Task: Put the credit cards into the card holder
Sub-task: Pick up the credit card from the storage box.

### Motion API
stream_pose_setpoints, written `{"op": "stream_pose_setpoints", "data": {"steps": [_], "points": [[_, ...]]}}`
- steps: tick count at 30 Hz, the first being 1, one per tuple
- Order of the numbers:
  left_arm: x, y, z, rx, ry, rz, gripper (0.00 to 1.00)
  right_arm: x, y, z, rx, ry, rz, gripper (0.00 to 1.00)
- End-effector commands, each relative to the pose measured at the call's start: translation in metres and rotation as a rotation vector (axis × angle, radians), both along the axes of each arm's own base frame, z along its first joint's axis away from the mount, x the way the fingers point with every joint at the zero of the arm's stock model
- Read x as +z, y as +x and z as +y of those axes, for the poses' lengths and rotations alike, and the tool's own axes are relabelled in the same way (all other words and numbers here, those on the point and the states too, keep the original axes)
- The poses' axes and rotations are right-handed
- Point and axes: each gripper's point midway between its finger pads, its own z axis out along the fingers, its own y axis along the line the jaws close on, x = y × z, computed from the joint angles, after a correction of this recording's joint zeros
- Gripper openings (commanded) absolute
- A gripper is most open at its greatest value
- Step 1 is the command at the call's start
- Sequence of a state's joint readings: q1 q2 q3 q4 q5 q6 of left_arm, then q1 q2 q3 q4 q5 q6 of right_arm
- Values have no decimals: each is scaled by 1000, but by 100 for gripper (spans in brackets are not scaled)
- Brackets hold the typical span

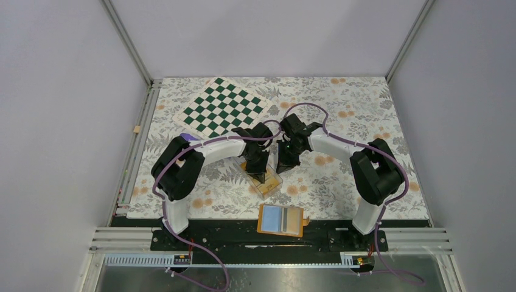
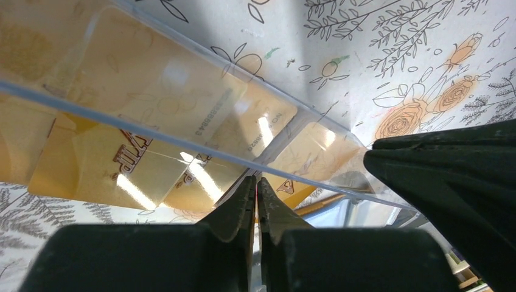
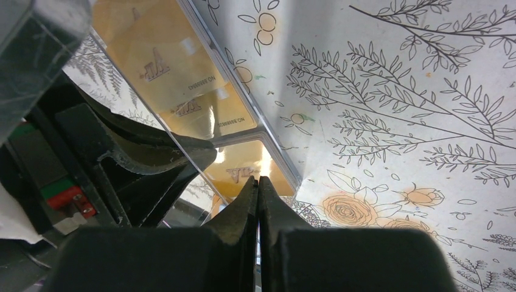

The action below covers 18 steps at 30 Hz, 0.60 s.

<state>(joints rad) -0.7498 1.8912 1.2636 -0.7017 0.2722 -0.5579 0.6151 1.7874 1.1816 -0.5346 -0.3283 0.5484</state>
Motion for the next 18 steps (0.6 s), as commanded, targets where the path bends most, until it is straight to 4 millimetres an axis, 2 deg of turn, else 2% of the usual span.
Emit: {"op": "stream_pose_setpoints", "data": {"steps": [1,9,12,14,15,18], "points": [[32,9,-14,-27,-69,-74,2,5,0,5,8,16,-11,0],[33,6,-17,-34,-90,-72,0,5,-1,4,9,14,-11,0],[30,7,-18,-32,-92,-68,3,5,-2,4,10,14,-11,0],[28,8,-18,-32,-84,-68,9,5,-2,4,11,16,-9,0],[25,8,-16,-31,-73,-68,18,5,-3,3,11,16,-9,0],[18,10,-12,-24,-42,-77,24,6,-7,-1,8,13,-10,0]]}}
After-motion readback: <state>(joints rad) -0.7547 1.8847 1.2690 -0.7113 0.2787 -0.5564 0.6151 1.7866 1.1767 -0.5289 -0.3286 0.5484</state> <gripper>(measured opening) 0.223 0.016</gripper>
